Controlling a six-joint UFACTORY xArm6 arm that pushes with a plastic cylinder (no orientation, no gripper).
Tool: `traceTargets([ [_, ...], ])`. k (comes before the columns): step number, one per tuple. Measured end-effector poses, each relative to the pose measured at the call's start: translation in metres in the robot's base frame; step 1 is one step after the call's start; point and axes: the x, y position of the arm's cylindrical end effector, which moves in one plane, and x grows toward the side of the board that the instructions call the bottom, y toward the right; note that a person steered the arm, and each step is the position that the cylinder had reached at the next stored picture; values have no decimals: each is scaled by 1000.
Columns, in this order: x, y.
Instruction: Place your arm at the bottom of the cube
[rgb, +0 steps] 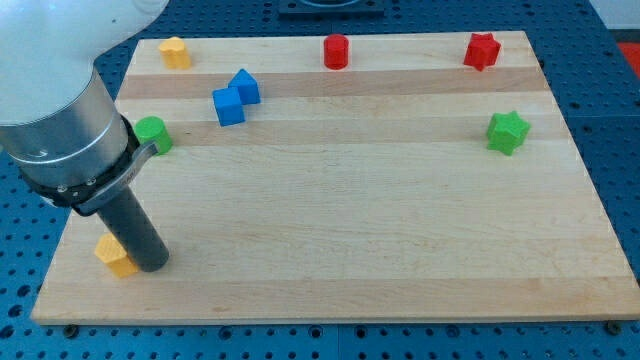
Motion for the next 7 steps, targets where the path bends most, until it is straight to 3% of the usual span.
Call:
traceTargets([
  [2,-16,24],
  [4,-74,74],
  [7,-152,74],
])
